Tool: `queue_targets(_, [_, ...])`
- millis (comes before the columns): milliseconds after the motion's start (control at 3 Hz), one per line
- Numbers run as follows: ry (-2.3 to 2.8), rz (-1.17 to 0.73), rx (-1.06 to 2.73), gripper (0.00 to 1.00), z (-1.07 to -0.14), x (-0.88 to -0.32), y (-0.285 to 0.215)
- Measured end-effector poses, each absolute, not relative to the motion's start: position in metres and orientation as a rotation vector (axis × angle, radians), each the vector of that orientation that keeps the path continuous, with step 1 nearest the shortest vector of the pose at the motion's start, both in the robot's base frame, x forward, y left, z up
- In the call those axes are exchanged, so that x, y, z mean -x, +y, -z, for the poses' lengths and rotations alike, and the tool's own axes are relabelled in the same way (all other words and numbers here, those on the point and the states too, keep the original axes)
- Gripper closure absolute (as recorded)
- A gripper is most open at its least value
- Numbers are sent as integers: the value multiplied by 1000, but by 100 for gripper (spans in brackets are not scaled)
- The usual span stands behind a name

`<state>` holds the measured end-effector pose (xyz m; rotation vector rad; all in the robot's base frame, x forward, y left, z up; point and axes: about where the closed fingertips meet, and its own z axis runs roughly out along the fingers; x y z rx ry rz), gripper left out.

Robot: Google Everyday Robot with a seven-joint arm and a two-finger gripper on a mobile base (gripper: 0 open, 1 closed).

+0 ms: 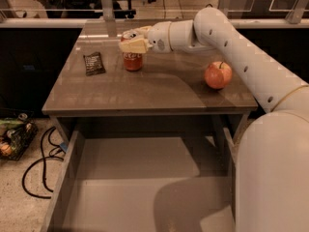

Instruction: Pick coke can from top drawer and place on counter

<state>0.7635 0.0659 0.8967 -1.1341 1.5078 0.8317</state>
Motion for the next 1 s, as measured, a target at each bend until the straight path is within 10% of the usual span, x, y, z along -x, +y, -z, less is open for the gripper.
queue_targets(333, [1507,-837,1137,4,-896,-763,69])
queue_targets(1000, [1506,-839,1139,0,-895,-763,71])
